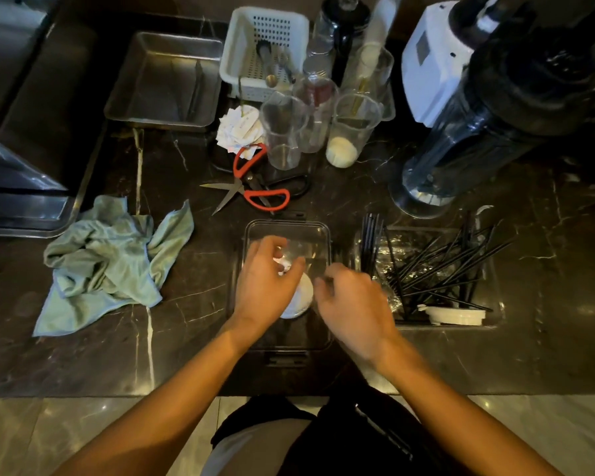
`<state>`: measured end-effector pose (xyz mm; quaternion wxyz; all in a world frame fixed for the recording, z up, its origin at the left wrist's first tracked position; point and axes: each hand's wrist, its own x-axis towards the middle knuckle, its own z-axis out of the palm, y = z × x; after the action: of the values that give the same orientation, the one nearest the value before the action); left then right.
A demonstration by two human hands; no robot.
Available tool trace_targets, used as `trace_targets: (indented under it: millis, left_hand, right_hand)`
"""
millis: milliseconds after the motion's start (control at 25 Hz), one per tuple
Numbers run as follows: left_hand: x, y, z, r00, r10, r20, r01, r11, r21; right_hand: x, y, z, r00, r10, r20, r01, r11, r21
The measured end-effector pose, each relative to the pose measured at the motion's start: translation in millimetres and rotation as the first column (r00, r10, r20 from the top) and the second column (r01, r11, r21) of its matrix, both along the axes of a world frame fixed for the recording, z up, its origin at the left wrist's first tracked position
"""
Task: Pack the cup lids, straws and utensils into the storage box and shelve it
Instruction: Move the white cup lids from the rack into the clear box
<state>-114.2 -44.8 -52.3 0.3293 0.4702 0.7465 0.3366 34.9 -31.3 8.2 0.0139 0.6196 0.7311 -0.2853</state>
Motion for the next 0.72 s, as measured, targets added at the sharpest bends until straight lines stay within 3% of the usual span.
trace_targets:
  millis: [120, 280, 440, 720]
  left_hand:
    - [39.3, 21.3, 17.1, 0.987, -0.161, 0.028, 0.158, 0.983, 0.093]
    - [101.7, 33.9, 27.8, 0.885, -0.430, 0.178, 0.429, 0.902, 0.047]
    - [157.4, 42.3, 19.4, 0.732, -0.656, 0.183, 0.675, 0.735, -0.064]
    - [204.9, 49.5, -1.3, 0.643, -0.759, 0.105, 0.761, 0.617, -0.201]
  right_hand:
    - [46.2, 20.0, 18.3, 0.993, -0.112, 0.030, 0.108, 0.989, 0.096]
    - [135.5, 38.1, 14.9, 0.987, -0.158, 0.029, 0.156, 0.986, 0.060]
    - [203.8, 44.2, -1.7, 0.983, -0.046, 0.178, 0.058, 0.996, -0.061]
    - [241.5, 57.2, -7.2, 0.969, 0.145, 0.198, -0.078, 0.946, -0.314]
